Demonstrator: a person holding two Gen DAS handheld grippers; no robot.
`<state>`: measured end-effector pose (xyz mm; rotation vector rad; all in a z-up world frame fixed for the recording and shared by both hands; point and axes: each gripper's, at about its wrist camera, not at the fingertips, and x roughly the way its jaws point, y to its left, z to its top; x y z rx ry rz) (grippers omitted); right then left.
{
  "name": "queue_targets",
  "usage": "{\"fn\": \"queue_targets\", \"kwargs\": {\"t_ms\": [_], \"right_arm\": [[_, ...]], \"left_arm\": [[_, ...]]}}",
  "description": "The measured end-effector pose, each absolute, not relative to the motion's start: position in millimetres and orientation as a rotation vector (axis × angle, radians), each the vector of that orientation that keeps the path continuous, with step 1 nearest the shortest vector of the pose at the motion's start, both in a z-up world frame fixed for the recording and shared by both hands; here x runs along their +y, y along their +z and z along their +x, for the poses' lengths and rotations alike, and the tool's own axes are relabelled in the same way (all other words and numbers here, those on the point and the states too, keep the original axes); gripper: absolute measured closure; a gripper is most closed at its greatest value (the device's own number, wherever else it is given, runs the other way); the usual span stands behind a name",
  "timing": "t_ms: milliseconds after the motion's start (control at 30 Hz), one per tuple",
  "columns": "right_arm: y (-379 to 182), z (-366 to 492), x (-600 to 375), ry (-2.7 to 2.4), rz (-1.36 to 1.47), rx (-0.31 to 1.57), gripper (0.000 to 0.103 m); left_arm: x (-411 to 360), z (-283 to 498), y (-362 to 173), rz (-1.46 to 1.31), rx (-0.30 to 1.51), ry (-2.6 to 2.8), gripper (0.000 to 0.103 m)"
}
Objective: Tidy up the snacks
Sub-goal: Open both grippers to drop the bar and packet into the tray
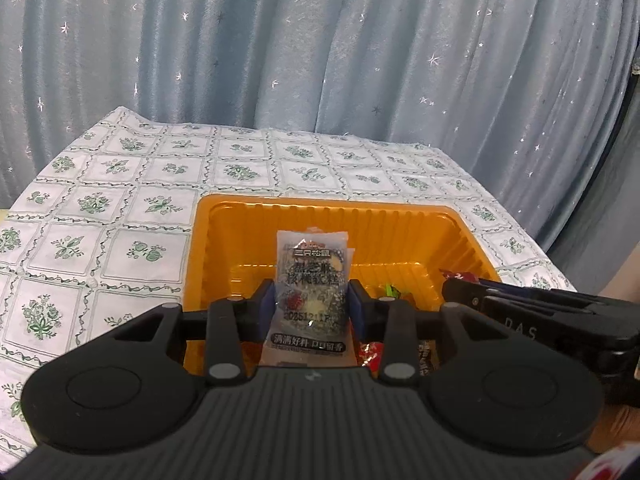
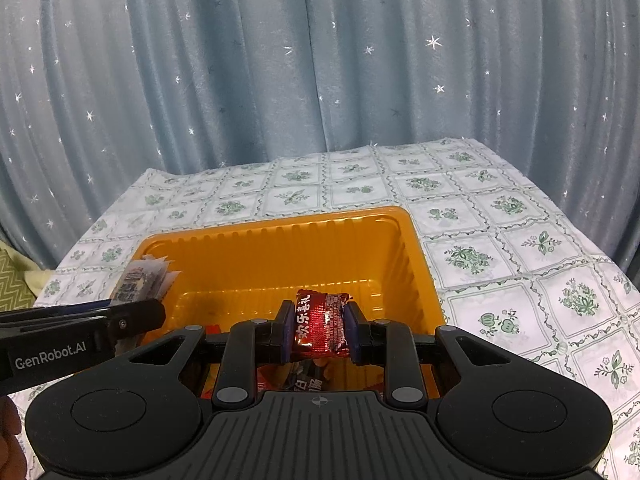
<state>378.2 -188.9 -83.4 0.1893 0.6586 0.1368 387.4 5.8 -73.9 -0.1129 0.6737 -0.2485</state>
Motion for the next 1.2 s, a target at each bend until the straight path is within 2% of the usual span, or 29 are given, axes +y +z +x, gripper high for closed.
{"fn": "queue_targets", "kwargs": {"t_ms": [100,1200], "right_arm": [[-83,379,-190,0.135,0.193,0.66,0.076],[-83,378,-188,0.173,0.245,0.636,0.076]], "left_arm": [[5,385,-74,-0.096,0.654,-0.238,0.049],[18,380,-74,-0.084,0.65,-0.184,0.047]]}}
